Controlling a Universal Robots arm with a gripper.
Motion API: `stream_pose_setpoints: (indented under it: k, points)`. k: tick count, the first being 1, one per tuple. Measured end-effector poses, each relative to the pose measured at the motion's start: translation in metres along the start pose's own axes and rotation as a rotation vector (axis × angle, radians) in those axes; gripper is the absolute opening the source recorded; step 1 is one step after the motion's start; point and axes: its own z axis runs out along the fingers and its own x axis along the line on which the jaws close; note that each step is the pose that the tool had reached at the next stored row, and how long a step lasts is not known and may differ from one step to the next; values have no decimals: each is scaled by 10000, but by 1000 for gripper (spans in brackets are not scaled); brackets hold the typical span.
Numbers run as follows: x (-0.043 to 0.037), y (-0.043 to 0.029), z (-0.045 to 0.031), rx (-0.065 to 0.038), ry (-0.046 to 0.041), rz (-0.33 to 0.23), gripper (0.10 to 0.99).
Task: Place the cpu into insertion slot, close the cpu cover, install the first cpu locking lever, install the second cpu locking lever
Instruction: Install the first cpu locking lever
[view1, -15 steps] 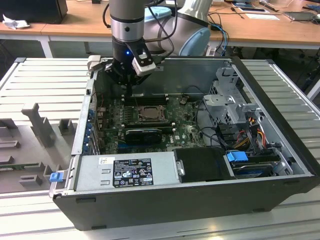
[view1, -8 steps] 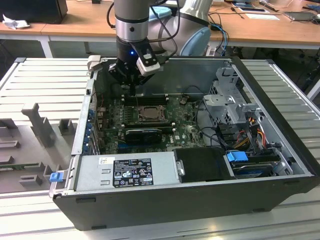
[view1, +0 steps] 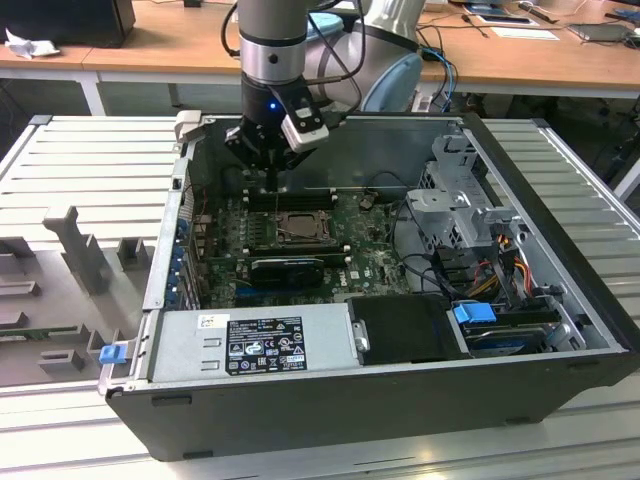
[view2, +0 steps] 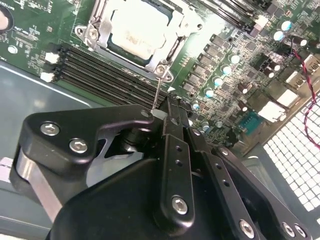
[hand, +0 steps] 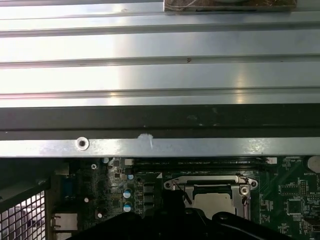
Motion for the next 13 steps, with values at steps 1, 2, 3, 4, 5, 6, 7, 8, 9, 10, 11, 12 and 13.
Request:
stream_pose_setpoints:
  k: [1,2,3,4,5,6,7,8,9,10,11,12,13]
  points:
    - [-19,1,1,-2,-2,0,106]
    - [-43,1,0,-1,-1,1,106]
    - [-83,2,1,-1,-1,1,106]
    - [-120,3,1,-1,-1,-2,106]
    - [-144,3,2,-1,0,0,106]
    - [-197,5,2,-1,0,0,106]
    - [-226,5,2,-1,-1,-2,106]
    - [-263,6,2,-6,-2,-2,106]
    - [-298,6,1,-26,2,-25,106]
    - [-310,7,3,-50,4,-83,106]
    - [-320,7,5,-141,8,-154,106]
    - [-322,7,5,-259,10,-182,106]
    - [-323,7,5,-379,13,-199,106]
